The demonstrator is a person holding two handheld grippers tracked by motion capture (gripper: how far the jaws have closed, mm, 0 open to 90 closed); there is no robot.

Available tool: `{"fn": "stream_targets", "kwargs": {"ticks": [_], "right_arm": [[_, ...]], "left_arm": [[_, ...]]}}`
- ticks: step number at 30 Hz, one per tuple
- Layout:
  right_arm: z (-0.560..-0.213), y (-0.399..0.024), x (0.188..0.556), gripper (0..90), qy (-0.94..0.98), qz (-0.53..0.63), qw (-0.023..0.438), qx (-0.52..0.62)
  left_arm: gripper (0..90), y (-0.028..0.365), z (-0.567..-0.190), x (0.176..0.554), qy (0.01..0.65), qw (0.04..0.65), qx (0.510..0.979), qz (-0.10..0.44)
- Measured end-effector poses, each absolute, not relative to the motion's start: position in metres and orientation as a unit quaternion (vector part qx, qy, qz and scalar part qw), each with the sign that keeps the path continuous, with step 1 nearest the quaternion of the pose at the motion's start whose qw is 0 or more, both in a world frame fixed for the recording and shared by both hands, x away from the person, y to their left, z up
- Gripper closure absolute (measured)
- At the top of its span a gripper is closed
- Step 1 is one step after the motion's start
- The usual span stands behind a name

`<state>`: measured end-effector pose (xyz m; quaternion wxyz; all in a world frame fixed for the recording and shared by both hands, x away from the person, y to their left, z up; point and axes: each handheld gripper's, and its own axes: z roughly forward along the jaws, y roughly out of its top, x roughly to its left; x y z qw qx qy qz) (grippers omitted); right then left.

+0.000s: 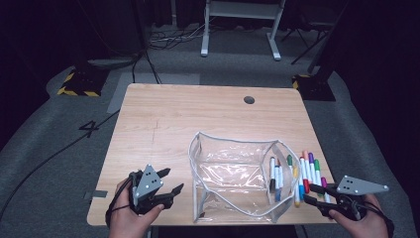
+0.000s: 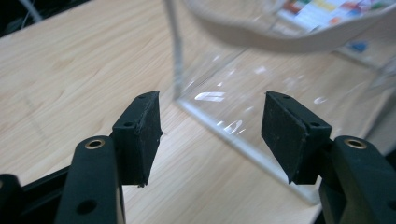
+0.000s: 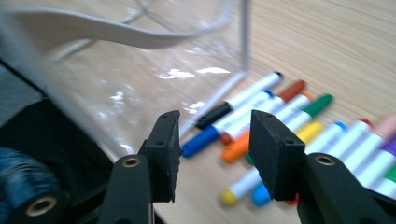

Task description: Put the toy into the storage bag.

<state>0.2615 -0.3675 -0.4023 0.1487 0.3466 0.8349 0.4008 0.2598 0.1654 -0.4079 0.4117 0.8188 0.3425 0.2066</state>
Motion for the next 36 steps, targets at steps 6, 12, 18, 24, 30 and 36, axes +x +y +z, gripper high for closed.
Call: {"fn": "stream_targets", "kwargs": {"ticks": [6,12,18,24,30,36], "right_arm": [[-0.407,-0.382,0.276,53.9,0.815,0.389,0.162,0.399],[-0.421,-0.415,0.302,55.5,0.818,0.312,0.154,0.457],[-0.445,-0.44,0.315,54.9,0.812,0.252,0.144,0.506],[-0.462,-0.437,0.312,56.5,0.817,0.218,0.116,0.522],[-0.469,-0.439,0.31,61.0,0.811,0.191,0.107,0.543],[-0.47,-0.445,0.311,69.9,0.807,0.18,0.102,0.553]], "left_arm": [[36.4,0.182,-0.446,0.28,0.39,0.375,0.807,0.236],[38.0,0.192,-0.482,0.29,0.411,0.362,0.809,0.213],[35.8,0.191,-0.497,0.295,0.405,0.35,0.82,0.203],[33.9,0.189,-0.505,0.297,0.407,0.349,0.823,0.189],[32.8,0.189,-0.511,0.296,0.407,0.34,0.829,0.179],[29.6,0.186,-0.514,0.298,0.409,0.348,0.826,0.172]]}}
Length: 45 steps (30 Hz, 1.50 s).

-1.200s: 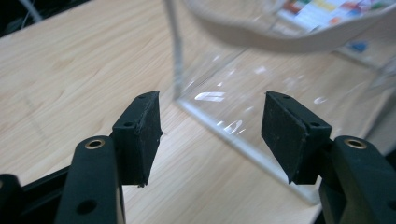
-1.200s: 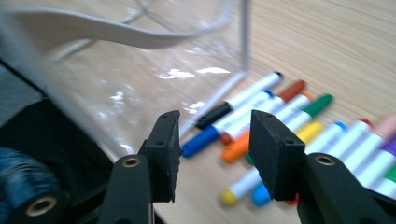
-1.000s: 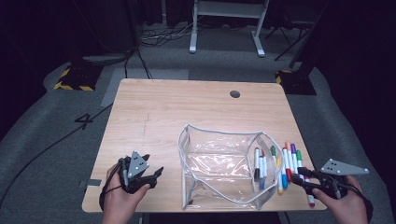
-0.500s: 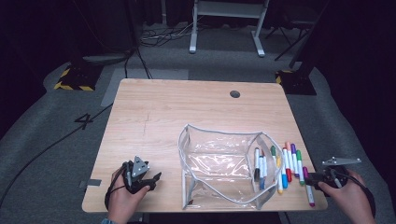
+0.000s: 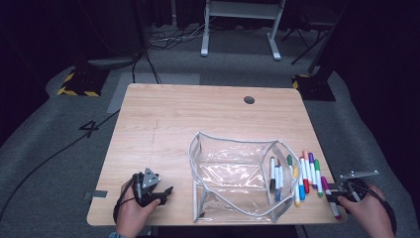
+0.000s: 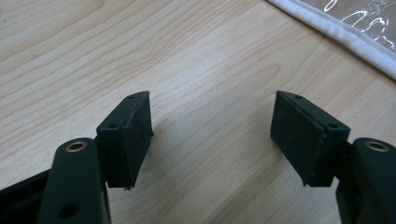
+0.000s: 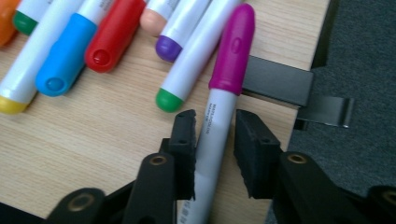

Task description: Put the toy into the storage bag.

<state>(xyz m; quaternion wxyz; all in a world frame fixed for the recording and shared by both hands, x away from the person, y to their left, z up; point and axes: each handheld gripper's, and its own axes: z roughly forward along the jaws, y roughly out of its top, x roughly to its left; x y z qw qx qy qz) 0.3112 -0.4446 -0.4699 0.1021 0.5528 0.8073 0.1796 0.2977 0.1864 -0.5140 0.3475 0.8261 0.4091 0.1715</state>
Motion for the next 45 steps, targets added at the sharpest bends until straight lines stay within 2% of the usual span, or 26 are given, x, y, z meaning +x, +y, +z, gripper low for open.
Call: {"fn": "stream_targets", "kwargs": {"ticks": [7,17,31,45], "right_arm": [[-0.473,-0.452,0.314,76.1,0.795,0.174,0.108,0.57],[-0.468,-0.455,0.313,77.0,0.789,0.188,0.115,0.574],[-0.405,-0.44,0.314,76.9,0.807,0.247,0.134,0.519],[-0.341,-0.395,0.335,76.9,0.839,0.28,0.142,0.444]], "left_arm": [[25.9,0.187,-0.514,0.3,0.418,0.347,0.823,0.166],[17.2,0.184,-0.515,0.303,0.421,0.343,0.824,0.16],[14.9,0.184,-0.515,0.303,0.419,0.34,0.827,0.16],[14.9,0.184,-0.515,0.303,0.419,0.34,0.827,0.159]]}}
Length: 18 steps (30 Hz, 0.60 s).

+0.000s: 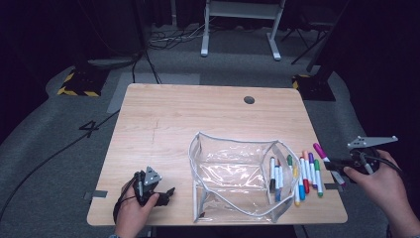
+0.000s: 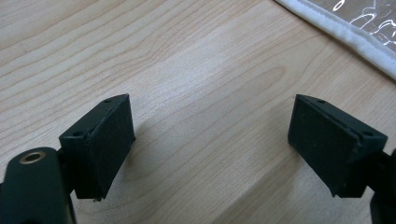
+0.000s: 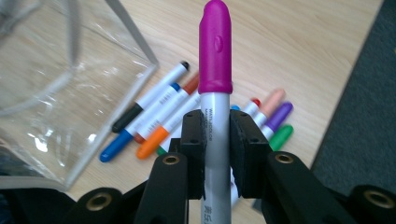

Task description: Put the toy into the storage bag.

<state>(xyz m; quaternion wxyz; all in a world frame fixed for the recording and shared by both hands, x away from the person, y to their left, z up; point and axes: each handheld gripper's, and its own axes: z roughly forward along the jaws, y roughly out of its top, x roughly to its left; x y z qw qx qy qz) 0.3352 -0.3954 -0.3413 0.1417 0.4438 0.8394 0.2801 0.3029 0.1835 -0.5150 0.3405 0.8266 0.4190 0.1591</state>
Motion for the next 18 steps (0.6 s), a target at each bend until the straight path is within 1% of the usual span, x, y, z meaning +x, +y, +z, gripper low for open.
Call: {"fn": "stream_targets", "kwargs": {"ticks": [6,11,18], "right_arm": [[-0.315,-0.362,0.337,76.9,0.86,0.296,0.135,0.394],[-0.3,-0.344,0.337,77.0,0.869,0.303,0.129,0.37],[-0.287,-0.311,0.336,76.9,0.886,0.308,0.109,0.328]], "left_arm": [[14.9,0.184,-0.515,0.303,0.419,0.34,0.827,0.159],[14.9,0.184,-0.515,0.303,0.419,0.34,0.827,0.159],[14.9,0.184,-0.515,0.303,0.419,0.341,0.827,0.159]]}}
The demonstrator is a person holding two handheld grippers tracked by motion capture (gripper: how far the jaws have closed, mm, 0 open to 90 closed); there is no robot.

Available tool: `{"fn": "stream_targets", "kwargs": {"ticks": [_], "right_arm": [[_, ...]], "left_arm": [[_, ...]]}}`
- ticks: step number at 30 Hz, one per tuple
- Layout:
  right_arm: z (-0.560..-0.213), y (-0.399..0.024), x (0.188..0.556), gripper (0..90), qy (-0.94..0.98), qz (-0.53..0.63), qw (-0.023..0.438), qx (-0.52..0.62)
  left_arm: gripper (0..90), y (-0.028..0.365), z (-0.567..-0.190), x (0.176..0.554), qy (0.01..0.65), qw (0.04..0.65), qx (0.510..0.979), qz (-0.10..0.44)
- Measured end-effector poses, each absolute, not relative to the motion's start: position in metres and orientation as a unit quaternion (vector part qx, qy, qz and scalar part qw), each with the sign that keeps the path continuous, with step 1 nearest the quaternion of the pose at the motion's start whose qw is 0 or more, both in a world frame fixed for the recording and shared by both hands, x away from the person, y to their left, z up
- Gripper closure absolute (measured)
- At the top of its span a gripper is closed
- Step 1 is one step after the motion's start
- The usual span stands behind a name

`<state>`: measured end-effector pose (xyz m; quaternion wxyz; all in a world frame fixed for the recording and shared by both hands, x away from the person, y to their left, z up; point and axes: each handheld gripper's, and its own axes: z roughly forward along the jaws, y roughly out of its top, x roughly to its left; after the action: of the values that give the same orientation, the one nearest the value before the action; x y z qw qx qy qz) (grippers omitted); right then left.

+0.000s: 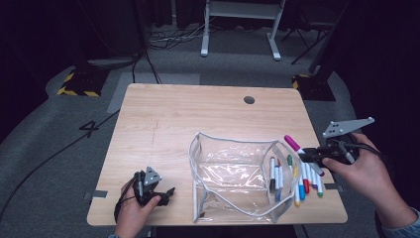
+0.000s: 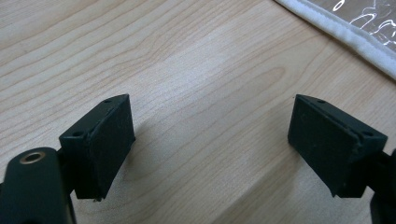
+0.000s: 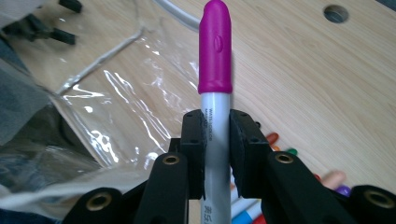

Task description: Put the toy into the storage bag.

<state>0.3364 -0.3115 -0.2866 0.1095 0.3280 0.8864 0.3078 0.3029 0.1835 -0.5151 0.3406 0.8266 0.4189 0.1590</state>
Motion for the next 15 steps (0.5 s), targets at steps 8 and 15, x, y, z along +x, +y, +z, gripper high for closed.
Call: {"fn": "stream_targets", "kwargs": {"ticks": [8,15], "right_arm": [[-0.279,-0.272,0.333,77.0,0.904,0.312,0.086,0.278],[-0.281,-0.239,0.332,76.9,0.92,0.304,0.06,0.242]], "left_arm": [[14.9,0.184,-0.515,0.304,0.415,0.341,0.829,0.157],[14.8,0.184,-0.515,0.305,0.411,0.343,0.83,0.157]]}}
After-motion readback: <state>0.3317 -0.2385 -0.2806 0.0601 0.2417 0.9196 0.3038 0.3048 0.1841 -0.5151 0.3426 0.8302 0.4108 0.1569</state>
